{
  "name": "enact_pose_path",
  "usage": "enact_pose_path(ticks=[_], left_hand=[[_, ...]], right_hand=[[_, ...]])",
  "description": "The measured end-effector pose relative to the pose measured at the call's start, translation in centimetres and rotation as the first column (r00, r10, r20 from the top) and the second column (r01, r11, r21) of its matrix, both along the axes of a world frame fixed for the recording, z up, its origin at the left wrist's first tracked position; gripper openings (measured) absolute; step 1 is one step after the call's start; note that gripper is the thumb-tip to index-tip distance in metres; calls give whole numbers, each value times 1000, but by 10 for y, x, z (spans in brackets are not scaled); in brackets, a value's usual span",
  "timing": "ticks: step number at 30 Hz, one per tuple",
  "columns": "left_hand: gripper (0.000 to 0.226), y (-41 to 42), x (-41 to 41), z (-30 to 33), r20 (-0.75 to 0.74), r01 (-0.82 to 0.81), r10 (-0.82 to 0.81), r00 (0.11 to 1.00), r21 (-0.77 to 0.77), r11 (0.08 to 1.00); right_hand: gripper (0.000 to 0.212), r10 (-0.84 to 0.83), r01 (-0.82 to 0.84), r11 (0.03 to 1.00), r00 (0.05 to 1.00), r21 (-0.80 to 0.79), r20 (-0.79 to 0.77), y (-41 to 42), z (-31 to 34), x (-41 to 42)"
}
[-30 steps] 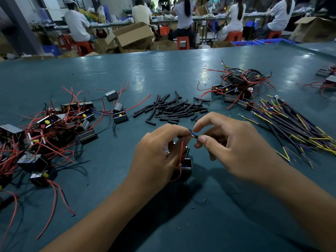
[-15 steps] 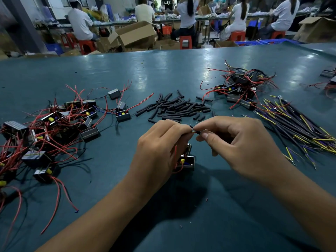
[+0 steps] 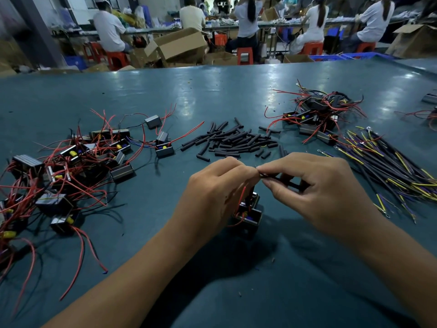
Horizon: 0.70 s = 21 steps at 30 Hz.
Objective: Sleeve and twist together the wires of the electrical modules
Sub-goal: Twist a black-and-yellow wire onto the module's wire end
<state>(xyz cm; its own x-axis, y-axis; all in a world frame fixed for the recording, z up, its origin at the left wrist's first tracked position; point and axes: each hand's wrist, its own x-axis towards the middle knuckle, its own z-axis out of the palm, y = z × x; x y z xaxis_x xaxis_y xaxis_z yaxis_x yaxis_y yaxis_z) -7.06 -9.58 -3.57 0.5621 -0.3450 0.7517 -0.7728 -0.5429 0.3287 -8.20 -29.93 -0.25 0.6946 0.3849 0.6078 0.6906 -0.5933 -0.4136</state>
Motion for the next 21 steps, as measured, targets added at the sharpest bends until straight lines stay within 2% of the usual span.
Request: enact_pose_path(ticks=[3, 8, 13, 21], left_hand=[[13, 1, 2, -4, -42, -7, 5, 999, -40, 999], [14, 1, 2, -5, -65, 31, -35, 997, -56, 998], [12, -2, -2, -5, -238, 22, -60, 969, -158, 987], [8, -2, -3, -5, -321, -38, -24, 947, -186, 982]], right_hand=[[18, -9, 14, 996, 998, -89, 61, 0, -2, 1], [17, -8, 15, 997, 996, -71, 92, 2, -7, 1], [12, -11, 30, 994, 986, -109, 166, 1, -9, 6], [12, -4, 34, 988, 981, -152, 194, -4, -12, 12]])
